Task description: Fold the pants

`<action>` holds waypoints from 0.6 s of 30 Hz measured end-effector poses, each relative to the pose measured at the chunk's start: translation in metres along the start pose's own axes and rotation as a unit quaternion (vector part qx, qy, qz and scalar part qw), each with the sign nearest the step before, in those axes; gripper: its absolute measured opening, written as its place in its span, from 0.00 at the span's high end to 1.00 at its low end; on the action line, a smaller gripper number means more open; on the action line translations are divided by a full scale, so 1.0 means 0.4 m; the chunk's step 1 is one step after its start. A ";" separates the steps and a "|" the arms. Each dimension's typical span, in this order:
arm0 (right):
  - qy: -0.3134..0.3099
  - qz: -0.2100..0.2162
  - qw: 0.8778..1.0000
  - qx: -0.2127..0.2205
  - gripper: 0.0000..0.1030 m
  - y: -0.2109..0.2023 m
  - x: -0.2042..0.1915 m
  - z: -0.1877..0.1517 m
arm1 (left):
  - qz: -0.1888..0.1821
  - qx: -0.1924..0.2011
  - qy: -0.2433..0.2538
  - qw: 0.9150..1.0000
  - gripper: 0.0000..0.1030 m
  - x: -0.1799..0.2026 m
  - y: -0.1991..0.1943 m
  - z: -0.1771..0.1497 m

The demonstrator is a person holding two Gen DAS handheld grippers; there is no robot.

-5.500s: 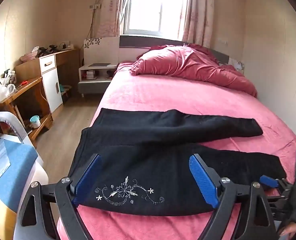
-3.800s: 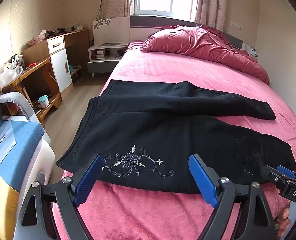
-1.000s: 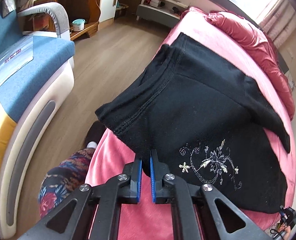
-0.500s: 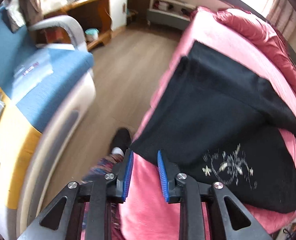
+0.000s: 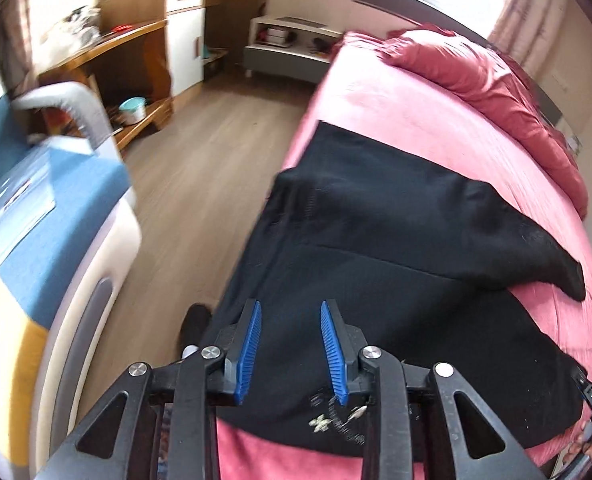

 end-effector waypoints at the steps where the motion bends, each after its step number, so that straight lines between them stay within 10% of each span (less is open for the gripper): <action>1: -0.019 0.019 1.000 -0.007 0.37 0.014 -0.059 -0.004 | -0.004 0.002 0.007 1.000 0.69 0.013 0.008 0.004; 18: -0.188 0.097 0.977 0.025 0.30 0.031 -0.463 -0.007 | -0.029 0.006 0.022 0.999 0.35 0.082 0.172 0.140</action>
Point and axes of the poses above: each gripper's, at about its wrist camera, not at the fingertips, and y roughly the way its jaws point, x to its right, z to its top, the point moved 1 cm from there along y, roughly the way its jaws point, and after that the axes turned 15 degrees about x, right-handed, at the moved point
